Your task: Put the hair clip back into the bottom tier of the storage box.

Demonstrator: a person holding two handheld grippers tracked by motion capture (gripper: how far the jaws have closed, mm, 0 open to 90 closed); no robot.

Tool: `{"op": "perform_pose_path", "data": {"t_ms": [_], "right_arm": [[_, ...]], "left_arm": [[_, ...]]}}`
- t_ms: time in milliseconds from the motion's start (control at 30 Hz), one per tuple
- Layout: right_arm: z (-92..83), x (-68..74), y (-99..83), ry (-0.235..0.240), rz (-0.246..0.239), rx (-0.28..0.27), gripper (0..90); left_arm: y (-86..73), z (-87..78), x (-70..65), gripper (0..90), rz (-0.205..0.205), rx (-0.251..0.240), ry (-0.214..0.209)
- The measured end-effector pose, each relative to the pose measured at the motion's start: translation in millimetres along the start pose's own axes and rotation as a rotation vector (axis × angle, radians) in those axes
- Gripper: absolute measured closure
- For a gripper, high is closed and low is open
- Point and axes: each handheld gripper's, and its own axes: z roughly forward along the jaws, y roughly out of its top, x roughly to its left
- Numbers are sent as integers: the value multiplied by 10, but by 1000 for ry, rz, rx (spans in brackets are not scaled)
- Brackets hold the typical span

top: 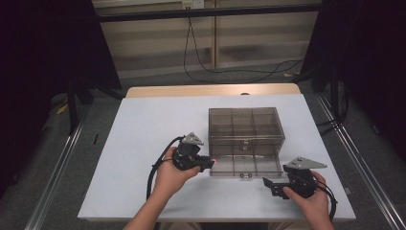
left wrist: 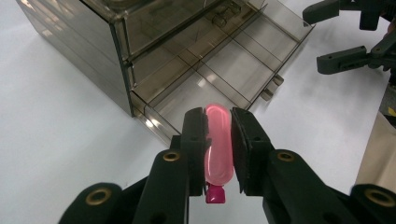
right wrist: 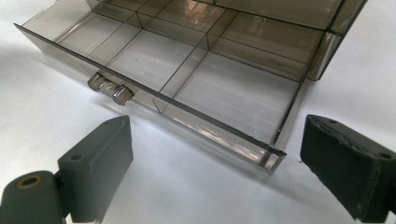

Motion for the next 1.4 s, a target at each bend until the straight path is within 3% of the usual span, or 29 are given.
{"op": "perform_pose_path", "data": {"t_ms": [1400], "right_arm": [[6, 11, -2, 5, -9, 4, 93]], "left_arm": [[203, 186, 21, 763, 7, -9, 23]]}}
